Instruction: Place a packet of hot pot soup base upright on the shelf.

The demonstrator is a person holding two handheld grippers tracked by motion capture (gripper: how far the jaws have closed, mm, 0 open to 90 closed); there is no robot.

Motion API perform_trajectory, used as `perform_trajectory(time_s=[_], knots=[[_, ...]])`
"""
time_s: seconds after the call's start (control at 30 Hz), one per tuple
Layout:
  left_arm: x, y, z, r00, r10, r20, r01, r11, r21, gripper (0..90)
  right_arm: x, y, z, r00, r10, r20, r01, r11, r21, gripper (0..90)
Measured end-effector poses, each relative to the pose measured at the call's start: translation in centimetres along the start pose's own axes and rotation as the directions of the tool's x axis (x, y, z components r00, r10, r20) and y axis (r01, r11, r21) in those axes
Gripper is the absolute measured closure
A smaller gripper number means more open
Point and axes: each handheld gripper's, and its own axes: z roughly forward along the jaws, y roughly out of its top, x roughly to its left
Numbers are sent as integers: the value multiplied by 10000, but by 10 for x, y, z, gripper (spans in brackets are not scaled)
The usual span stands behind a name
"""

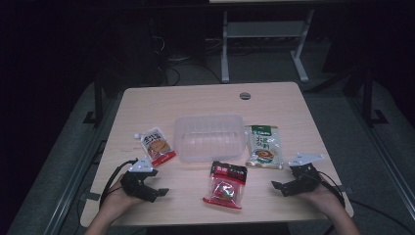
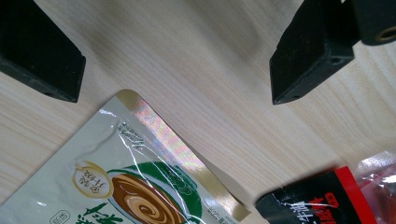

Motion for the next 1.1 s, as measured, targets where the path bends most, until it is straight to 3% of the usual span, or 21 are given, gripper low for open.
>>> perform_trajectory(time_s=[0.27, 0.37, 0.53, 0.7, 0.97, 1.0, 1.1], knots=[[-2, 3, -3, 9992, -196, 351, 202, 9997, -171, 264, -2, -1, 0, 9999, 103, 28, -103, 9999, -59, 34], [-4, 7, -6, 9988, -175, 463, 187, 9995, -253, 391, -3, -1, 0, 9998, 165, 80, -165, 9999, -49, 34], [-9, 16, -11, 9953, -370, 896, 426, 9972, -616, 676, -3, -1, 0, 9997, 227, 109, -226, 9997, -57, 34], [-16, 27, -11, 9950, -12, 1000, 83, 9975, -703, 896, -5, -1, 0, 9997, 195, 165, -194, 9998, -94, 34], [-31, 44, -3, 9902, 186, 1387, -110, 9984, -556, 897, -4, 0, -1, 9992, 292, 262, -287, 9994, -167, 36], [-34, 47, -2, 9887, 44, 1498, 40, 9984, -556, 898, -4, 0, -1, 9992, 299, 267, -294, 9994, -188, 36], [-42, 55, 4, 9863, 463, 1582, -365, 9973, -644, 898, -5, -1, -1, 9993, 256, 266, -251, 9995, -196, 36]])
